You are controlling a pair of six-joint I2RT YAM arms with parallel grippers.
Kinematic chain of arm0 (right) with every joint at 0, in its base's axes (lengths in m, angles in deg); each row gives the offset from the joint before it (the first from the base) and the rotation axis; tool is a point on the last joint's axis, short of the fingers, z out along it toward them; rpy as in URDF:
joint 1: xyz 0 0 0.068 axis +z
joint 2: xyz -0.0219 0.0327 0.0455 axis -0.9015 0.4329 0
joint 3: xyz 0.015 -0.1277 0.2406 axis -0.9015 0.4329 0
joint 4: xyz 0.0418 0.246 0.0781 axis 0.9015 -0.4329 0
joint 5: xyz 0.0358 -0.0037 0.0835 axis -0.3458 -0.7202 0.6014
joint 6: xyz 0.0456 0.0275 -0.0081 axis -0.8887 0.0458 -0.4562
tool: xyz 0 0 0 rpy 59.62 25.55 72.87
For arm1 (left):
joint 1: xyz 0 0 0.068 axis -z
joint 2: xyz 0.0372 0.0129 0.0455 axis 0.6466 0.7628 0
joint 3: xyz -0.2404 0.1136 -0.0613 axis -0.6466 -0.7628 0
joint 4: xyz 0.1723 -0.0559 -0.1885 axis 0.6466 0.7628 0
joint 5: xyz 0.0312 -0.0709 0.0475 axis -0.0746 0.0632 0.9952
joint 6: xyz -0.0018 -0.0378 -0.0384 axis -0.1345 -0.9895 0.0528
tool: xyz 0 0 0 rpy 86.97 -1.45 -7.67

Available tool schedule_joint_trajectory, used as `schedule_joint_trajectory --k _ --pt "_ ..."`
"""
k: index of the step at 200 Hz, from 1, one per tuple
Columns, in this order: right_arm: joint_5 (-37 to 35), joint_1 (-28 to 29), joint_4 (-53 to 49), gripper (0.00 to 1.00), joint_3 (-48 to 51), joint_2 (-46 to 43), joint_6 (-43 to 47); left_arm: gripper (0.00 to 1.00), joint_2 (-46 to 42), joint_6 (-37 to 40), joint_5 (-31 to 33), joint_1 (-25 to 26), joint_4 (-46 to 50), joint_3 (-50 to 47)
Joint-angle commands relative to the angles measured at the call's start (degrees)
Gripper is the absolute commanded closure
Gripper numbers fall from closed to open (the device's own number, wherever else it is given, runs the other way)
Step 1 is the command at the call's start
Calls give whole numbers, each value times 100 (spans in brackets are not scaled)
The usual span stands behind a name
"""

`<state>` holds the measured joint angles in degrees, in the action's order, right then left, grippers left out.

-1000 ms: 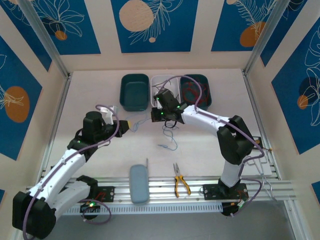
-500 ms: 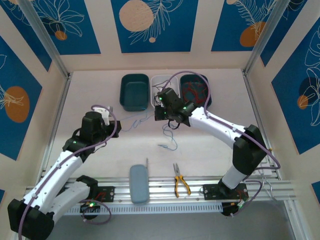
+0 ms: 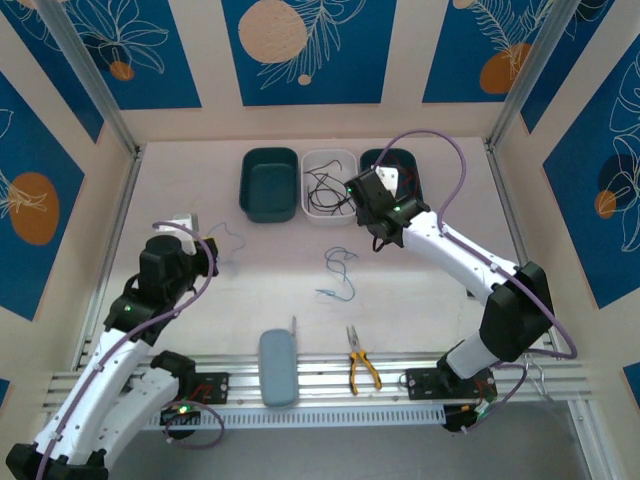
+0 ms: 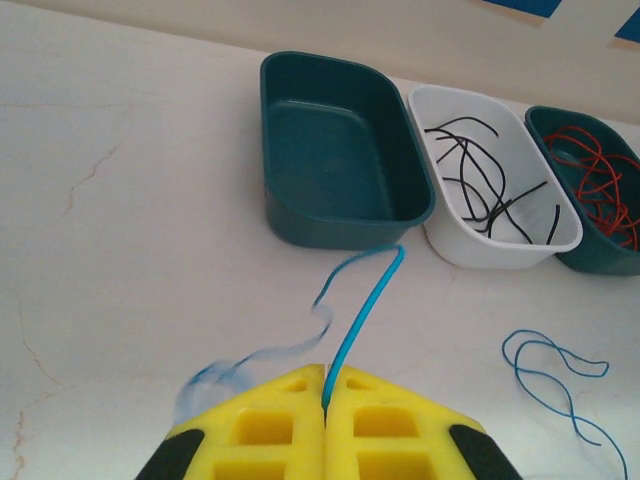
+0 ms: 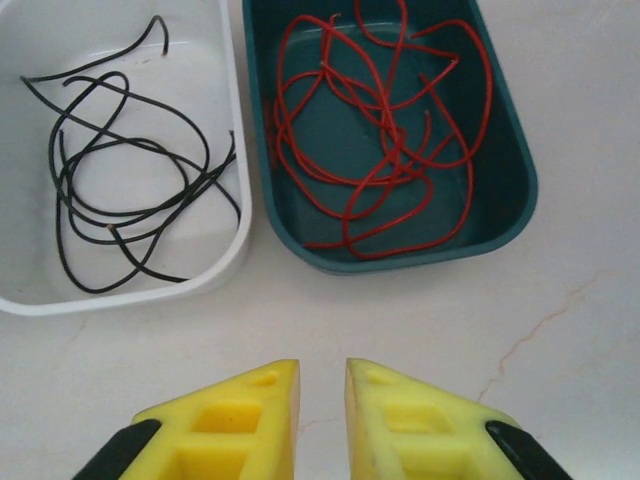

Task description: Untangle the cables

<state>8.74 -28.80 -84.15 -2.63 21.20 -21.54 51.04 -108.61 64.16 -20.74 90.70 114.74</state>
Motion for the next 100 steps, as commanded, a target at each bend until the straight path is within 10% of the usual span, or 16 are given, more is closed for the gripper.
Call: schedule_joint_trajectory --k 1,100 --pt "-398 13 -113 80 -7 -186 -98 100 25 200 107 -42 -55 125" --pt "577 -37 -38 34 151 -877 134 100 1448 288 -741 -46 -277 1964"
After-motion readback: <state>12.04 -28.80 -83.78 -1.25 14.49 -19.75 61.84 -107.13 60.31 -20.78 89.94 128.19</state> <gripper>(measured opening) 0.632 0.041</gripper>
